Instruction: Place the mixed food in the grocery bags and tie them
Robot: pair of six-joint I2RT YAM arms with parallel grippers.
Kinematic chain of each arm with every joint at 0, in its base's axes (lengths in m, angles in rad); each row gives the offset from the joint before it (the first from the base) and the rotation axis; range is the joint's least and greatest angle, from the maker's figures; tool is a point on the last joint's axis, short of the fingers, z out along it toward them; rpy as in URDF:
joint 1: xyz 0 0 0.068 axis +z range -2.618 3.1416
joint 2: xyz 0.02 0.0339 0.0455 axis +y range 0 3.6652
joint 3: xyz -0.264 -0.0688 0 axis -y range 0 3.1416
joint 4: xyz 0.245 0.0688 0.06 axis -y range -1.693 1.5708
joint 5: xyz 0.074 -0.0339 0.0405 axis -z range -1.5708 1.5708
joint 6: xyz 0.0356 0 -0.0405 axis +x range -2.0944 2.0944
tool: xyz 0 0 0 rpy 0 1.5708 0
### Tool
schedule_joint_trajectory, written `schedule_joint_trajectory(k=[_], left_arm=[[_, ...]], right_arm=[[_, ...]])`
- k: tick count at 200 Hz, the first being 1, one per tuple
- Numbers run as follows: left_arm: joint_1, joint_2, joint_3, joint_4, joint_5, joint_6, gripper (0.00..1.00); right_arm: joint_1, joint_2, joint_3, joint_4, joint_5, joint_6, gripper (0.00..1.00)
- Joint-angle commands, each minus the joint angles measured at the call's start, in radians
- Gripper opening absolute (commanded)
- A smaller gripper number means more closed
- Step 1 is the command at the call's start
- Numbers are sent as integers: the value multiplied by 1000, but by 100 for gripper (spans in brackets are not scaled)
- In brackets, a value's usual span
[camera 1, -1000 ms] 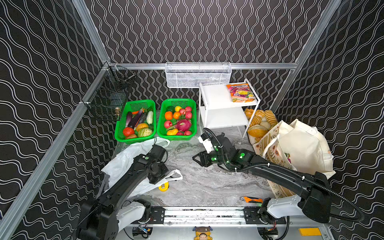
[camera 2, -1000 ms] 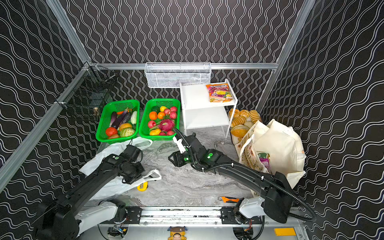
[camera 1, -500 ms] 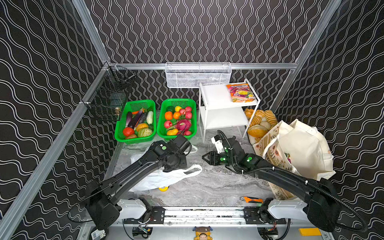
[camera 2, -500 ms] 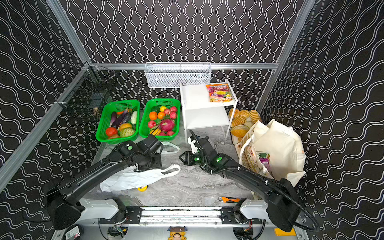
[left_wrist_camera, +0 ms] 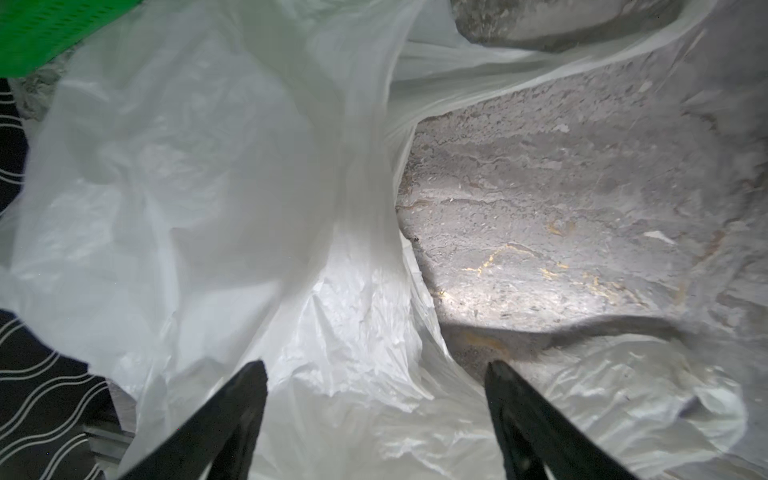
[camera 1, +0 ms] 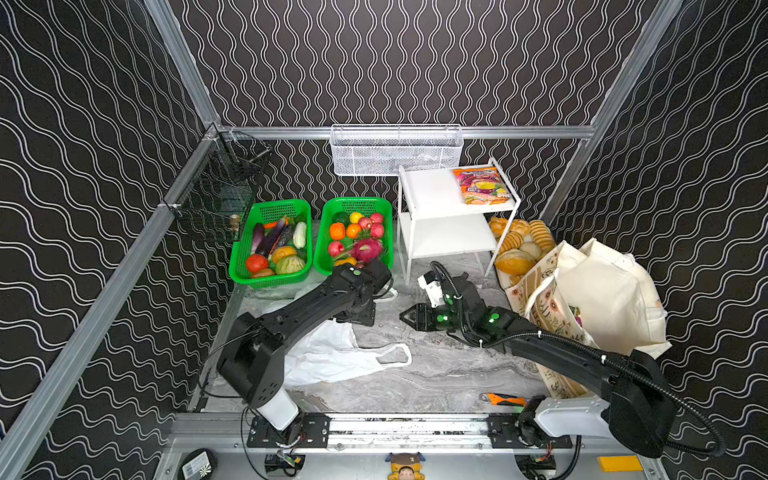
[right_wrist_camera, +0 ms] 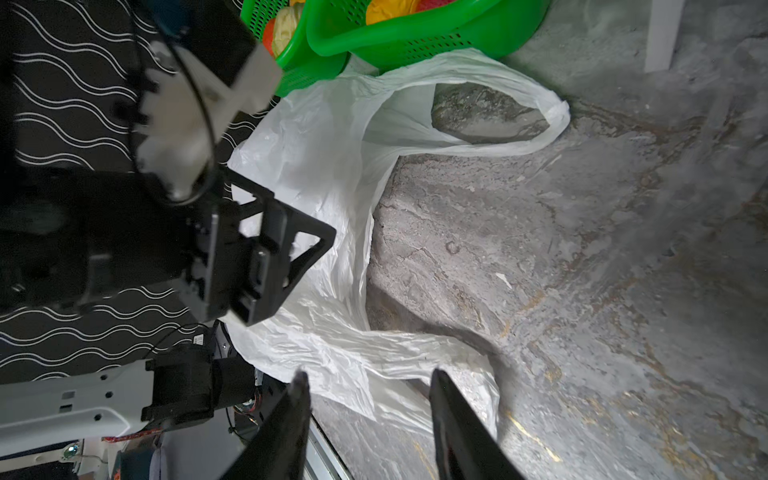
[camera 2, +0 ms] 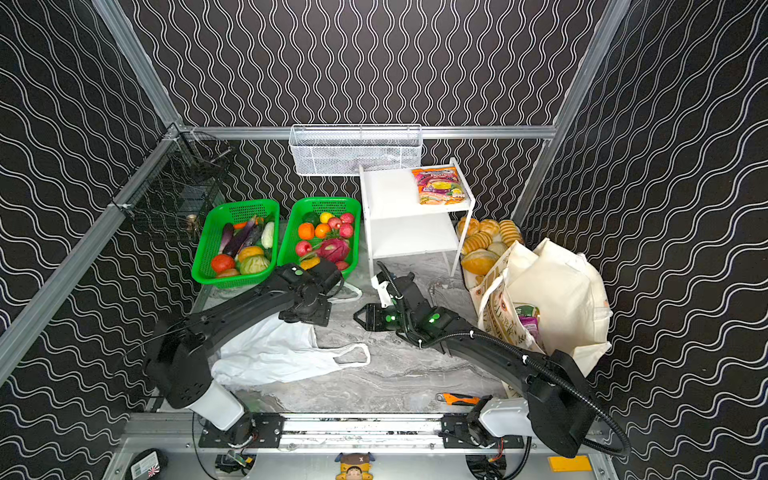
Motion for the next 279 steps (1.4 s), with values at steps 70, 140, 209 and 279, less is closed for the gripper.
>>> schedule_joint_trajectory(k=[70, 140, 209, 279], left_arm=[[2, 230, -31, 51, -130, 33, 48], [-102, -11, 72, -65, -49, 67, 0], [-104, -383, 98, 52, 253, 75, 0], [-104, -301, 167, 195, 434, 24, 0]], right_arm=[[1, -49, -88, 93, 57, 112, 48], [-5, -191, -183, 133, 149, 167, 49], [-150, -387, -319, 324, -96, 252, 52], [27, -338, -317, 588, -66, 354, 60]])
